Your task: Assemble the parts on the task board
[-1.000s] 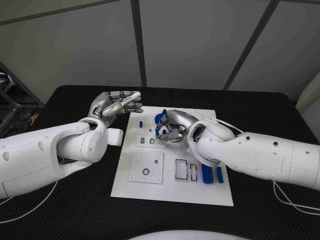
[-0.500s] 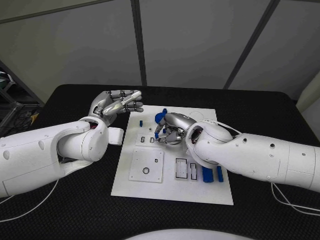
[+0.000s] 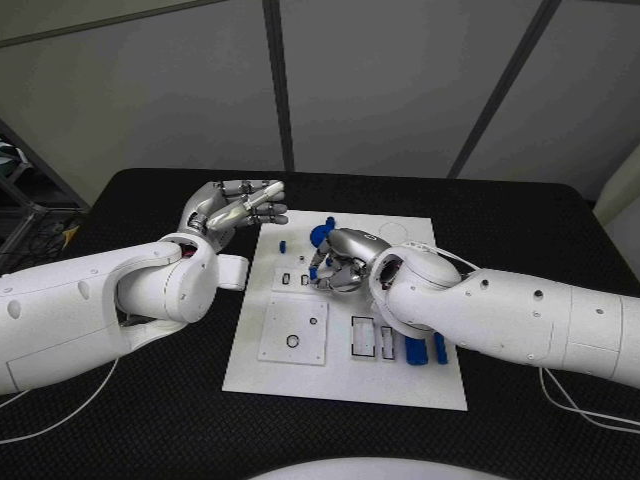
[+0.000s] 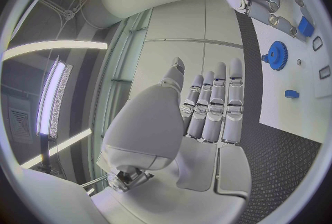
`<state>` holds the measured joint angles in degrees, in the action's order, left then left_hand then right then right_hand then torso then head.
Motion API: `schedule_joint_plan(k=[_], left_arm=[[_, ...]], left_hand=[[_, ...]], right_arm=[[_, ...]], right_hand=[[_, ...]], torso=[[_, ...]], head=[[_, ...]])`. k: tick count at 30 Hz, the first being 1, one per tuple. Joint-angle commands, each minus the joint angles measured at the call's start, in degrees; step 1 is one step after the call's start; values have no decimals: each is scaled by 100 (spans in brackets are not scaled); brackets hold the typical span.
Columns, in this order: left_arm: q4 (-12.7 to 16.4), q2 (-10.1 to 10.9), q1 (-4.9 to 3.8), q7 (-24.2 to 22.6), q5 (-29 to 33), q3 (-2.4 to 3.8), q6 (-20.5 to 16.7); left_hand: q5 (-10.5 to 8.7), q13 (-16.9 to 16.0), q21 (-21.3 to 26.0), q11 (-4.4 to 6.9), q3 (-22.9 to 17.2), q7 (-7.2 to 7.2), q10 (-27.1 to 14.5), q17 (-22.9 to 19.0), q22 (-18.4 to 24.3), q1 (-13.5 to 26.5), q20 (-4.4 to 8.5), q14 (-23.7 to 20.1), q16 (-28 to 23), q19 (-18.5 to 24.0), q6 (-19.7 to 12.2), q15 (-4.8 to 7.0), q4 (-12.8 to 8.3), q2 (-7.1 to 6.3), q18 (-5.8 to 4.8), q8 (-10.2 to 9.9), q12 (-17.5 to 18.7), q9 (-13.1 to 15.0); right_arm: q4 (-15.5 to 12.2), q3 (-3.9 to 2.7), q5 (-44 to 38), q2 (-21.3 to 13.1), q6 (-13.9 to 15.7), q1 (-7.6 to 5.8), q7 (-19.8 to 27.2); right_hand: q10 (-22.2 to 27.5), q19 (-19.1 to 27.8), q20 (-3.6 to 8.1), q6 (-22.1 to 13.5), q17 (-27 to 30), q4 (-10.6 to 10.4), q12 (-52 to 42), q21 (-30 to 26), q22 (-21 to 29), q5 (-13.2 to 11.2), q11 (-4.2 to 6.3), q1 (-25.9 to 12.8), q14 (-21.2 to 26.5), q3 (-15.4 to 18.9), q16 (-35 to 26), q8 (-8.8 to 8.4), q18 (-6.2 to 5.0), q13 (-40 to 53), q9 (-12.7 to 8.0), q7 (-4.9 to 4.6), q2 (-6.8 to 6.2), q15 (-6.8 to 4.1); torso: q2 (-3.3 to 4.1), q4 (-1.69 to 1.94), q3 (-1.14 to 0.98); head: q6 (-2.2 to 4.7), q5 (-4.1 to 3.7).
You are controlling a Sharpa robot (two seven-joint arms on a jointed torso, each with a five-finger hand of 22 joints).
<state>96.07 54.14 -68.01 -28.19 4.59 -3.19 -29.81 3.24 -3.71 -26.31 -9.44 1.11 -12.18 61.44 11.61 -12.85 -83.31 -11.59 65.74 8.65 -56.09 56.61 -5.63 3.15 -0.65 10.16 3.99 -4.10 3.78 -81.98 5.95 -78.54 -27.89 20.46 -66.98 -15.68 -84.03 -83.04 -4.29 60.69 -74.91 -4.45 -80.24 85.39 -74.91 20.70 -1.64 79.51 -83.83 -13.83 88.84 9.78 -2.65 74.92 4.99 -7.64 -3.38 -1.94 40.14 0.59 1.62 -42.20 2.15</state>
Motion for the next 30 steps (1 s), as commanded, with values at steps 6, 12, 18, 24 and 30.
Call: schedule_joint_plan(k=[6,12,18,24,30], left_arm=[[11,-7,-10,2,-17,5,14],[9,-8,-10,4,-17,5,14],[7,-2,-10,5,-17,5,16],[9,9,-10,6,-17,5,16],[8,15,-10,5,-17,5,15]], left_hand=[[-25,3,-25,18,-2,-30,-28,5,-5,16,-8,-2,-28,41,5,-39,-31,20,12,-30,18,-4],[-25,3,-25,18,-2,-30,-28,5,-5,16,-8,-2,-28,41,5,-39,-31,20,12,-30,18,-4],[-25,3,-25,18,-2,-30,-28,5,-5,16,-8,-2,-28,41,5,-39,-31,20,12,-30,18,-4],[-25,3,-25,18,-2,-30,-28,5,-5,16,-8,-2,-28,41,5,-39,-31,20,12,-30,18,-4],[-25,3,-25,18,-2,-30,-28,5,-5,16,-8,-2,-28,41,5,-39,-31,20,12,-30,18,-4]], right_arm=[[32,6,-87,48,-86,21,-31],[61,9,-90,52,-145,27,-52],[73,10,-92,53,-194,29,-76],[70,10,-120,38,-283,30,-135],[54,11,-155,16,-366,30,-187]], right_hand=[[5,6,3,150,-1253,-10,-28,12,-451,0,4,-42,-561,-19,25,27,34,502,43,130,-8,-22],[9,13,2,142,-1251,-6,-23,7,-442,-9,2,-48,-561,-20,24,17,32,498,41,127,-20,-20],[13,15,0,137,-1242,-4,-17,6,-439,-16,-1,-54,-559,-19,21,10,31,492,40,124,-29,-18],[45,35,-6,107,-1224,23,29,-8,-411,-17,-11,-54,-555,-31,14,-27,25,449,32,109,-70,-10],[64,45,-17,65,-1211,44,56,-16,-398,-25,-32,-75,-551,-39,9,-78,22,428,21,83,-124,5]], torso=[[2,-8,0],[3,-7,4],[-1,2,4],[-1,-3,3],[-4,-8,3]], head=[[-21,9],[-37,6],[-52,10],[-65,19],[-75,19]])
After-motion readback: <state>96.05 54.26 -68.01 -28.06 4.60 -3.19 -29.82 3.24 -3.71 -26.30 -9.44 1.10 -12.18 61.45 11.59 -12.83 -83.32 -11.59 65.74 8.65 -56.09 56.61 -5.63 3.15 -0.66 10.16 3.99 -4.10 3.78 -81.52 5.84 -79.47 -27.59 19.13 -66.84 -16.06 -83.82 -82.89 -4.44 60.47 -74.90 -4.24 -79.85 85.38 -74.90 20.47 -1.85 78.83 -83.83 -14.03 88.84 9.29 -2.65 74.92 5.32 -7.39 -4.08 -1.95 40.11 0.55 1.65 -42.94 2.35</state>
